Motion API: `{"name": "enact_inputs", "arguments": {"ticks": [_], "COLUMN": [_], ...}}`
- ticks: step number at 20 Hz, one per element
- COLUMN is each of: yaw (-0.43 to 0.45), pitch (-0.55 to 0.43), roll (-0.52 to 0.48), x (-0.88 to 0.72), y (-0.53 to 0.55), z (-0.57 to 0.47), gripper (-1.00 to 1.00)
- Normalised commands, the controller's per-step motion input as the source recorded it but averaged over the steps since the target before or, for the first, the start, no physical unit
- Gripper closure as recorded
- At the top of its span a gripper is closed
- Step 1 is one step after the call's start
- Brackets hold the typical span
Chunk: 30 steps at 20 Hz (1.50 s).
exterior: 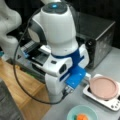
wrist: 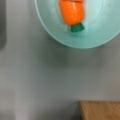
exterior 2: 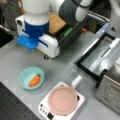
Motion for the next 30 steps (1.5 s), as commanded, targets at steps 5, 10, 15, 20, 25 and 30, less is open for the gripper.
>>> {"name": "enact_inputs", "arguments": {"ticks": [5, 10, 15, 20, 25, 30], "yaw": [0.065, 0.102, 0.091, 0.076, 0.065, 0.095], "pitch": [0.131, 0.048, 0.053, 0.022, -0.008, -0.017], "roll": [0.151, 0.121, 0.065, 0.099, 0.112, 0.173], "x": [0.39, 0.27, 0.20, 0.17, 0.17, 0.20], "y": [-0.29, -0.24, -0.12, 0.04, -0.02, -0.12], "z": [-0.19, -0.26, -0.23, -0.11, -0.14, -0.08], "gripper": [-1.00, -1.00, -1.00, -1.00, -1.00, -1.00]}}
